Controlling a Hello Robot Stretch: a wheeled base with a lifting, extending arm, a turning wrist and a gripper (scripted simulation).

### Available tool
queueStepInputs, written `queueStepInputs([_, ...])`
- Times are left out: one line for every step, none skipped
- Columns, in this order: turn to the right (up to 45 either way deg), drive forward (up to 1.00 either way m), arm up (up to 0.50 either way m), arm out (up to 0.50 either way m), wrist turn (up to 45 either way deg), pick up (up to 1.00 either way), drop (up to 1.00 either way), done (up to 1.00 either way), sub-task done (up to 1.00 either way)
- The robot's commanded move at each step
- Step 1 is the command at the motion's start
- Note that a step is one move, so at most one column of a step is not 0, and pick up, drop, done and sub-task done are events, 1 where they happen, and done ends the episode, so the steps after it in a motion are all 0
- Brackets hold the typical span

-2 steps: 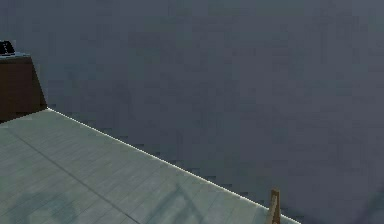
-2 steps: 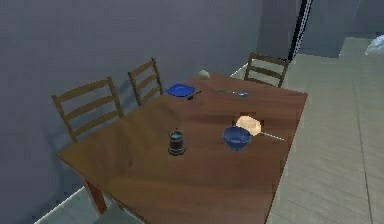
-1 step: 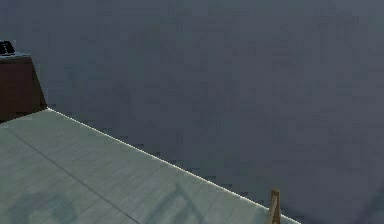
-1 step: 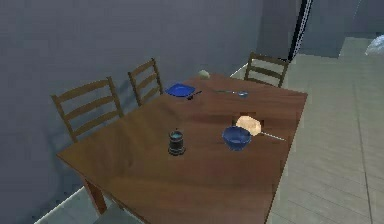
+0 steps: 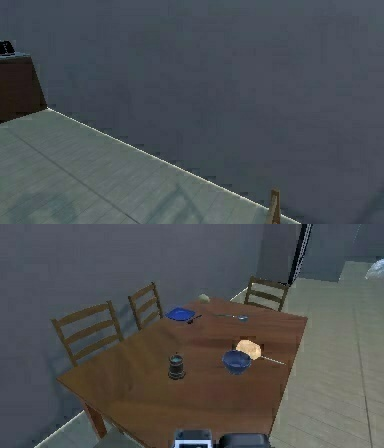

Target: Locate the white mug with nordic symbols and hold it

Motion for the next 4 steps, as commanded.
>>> queueStepInputs([0.0, 0.00, 0.00, 0.46, 0.0, 0.00, 0.00, 0.00, 0.00])
queueStepInputs([0.0, 0.00, 0.00, 0.00, 45.0, 0.00, 0.00, 0.00, 0.00])
queueStepInputs([0.0, 0.00, 0.00, 0.00, 45.0, 0.00, 0.00, 0.00, 0.00])
queueStepInputs([0.0, 0.00, 0.00, 0.00, 45.0, 0.00, 0.00, 0.00, 0.00])
